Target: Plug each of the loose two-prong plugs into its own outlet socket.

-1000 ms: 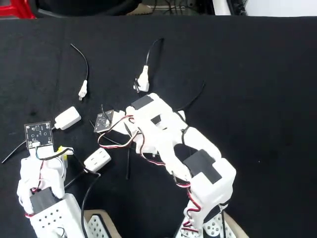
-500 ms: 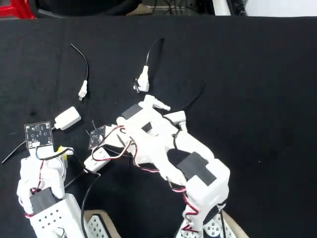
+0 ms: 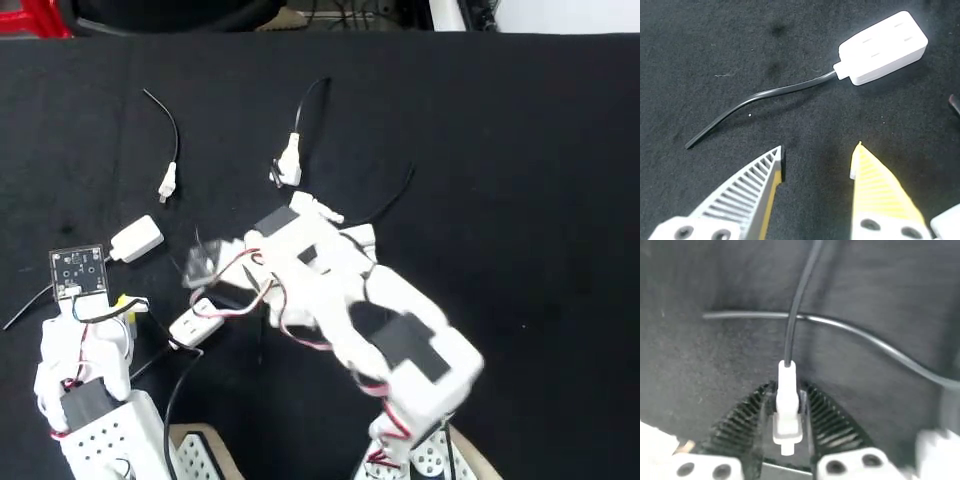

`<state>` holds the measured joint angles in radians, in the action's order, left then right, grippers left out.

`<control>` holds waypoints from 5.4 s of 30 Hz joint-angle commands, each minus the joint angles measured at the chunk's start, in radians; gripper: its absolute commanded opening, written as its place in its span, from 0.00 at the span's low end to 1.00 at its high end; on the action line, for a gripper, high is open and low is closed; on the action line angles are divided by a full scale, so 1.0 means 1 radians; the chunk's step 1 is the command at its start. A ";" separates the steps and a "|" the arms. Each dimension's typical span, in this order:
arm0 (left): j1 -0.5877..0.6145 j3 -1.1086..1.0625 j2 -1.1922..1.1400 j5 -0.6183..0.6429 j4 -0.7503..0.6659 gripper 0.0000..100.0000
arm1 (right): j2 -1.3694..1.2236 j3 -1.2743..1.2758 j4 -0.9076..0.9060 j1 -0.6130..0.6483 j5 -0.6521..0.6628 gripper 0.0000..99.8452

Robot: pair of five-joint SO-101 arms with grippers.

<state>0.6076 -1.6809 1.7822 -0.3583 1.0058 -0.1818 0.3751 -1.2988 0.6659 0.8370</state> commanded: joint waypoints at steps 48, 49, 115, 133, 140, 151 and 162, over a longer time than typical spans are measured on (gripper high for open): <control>-0.903 0.513 0.044 0.210 0.071 0.25 | 1.520 0.779 0.818 0.032 -1.028 0.01; -0.895 0.518 0.043 0.227 0.052 0.25 | 1.520 0.769 0.792 0.060 -1.026 0.01; 0.387 -0.004 0.040 -0.051 -0.018 0.10 | 0.526 0.463 0.717 0.315 -1.011 0.01; 0.305 -0.002 0.040 -0.049 0.057 0.10 | 0.522 0.588 0.930 0.212 -1.108 0.01; 0.305 -0.002 0.040 -0.049 0.057 0.10 | 0.510 0.599 0.936 0.253 -1.146 0.01; 0.305 -0.002 0.040 -0.049 0.057 0.10 | 0.289 0.470 0.904 0.253 -1.148 0.01; 0.225 0.002 0.040 -0.055 0.057 0.11 | 0.314 0.450 0.868 0.272 -1.138 0.18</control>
<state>0.8777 -1.6763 1.8190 -0.4166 1.0579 0.1082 0.8585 -0.4043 0.9175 -0.2923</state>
